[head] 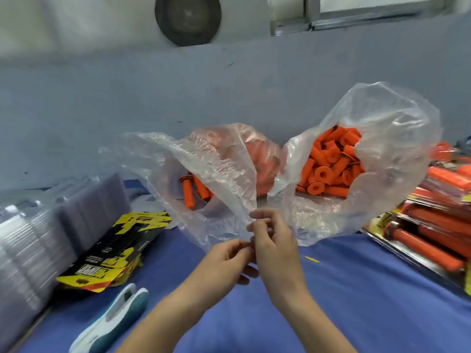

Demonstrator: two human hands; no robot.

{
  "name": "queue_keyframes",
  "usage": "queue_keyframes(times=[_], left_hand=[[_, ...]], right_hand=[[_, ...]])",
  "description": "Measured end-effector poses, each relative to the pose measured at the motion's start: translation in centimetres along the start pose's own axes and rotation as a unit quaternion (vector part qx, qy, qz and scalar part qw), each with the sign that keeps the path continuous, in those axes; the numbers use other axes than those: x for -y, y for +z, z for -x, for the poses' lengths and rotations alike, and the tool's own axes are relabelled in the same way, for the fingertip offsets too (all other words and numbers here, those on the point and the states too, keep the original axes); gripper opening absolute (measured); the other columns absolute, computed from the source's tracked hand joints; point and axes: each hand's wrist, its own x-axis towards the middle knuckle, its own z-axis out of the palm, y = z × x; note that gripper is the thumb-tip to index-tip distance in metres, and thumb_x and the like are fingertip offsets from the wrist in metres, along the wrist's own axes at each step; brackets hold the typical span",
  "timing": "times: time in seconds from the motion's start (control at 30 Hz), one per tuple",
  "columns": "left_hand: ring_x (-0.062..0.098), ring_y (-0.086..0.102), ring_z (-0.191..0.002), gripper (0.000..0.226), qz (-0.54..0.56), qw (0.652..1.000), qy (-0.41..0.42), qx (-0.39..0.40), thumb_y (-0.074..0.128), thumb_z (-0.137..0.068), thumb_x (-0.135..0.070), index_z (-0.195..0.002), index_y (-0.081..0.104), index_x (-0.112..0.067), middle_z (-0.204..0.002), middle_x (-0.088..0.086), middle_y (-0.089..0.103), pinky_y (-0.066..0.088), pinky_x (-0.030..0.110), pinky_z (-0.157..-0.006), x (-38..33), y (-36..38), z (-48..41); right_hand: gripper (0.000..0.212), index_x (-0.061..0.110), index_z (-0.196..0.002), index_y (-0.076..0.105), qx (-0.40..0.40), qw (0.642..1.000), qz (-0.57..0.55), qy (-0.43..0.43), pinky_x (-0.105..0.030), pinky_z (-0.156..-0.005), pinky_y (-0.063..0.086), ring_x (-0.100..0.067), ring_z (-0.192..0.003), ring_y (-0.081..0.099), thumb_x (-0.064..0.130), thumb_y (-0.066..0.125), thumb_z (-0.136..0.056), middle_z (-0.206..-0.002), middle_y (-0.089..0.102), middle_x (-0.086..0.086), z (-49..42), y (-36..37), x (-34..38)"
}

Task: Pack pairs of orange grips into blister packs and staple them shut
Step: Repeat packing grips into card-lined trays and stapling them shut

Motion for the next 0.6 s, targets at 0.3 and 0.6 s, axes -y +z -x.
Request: queue_keyframes(times=[0.3,0.6], left_hand=[[0.020,0.064,-0.067,0.027,0.019,0.986,-0.152,-0.067,0.041,-0.089,0.006,-0.084,0.065,-0.005,-0.069,0.008,0.067,0.058,0.035,-0.068,7.5,-3.6,2.2],[-0.002,0.059,-0.042,0.033,-0.041,0.985,-0.148,-0.083,0.038,-0.087,0.002,-0.070,0.058,-0.018,-0.043,-0.013,0.060,0.046,0.012,-0.044,6.5,-6.7,3.9]], right_hand=[[0.026,0.037,-0.091,0.052,0.266,0.907,0.320,-0.066,-0.030,-0.083,0.047,-0.009,-0.095,0.054,0.016,0.040,-0.098,-0.099,0.054,0.015,3.1,5.9,-7.1],[0.029,0.034,-0.084,0.059,0.248,0.941,0.224,-0.058,-0.045,-0.072,0.055,-0.011,-0.086,0.059,0.011,0.043,-0.093,-0.092,0.059,0.012,3.8,8.7,-6.3]])
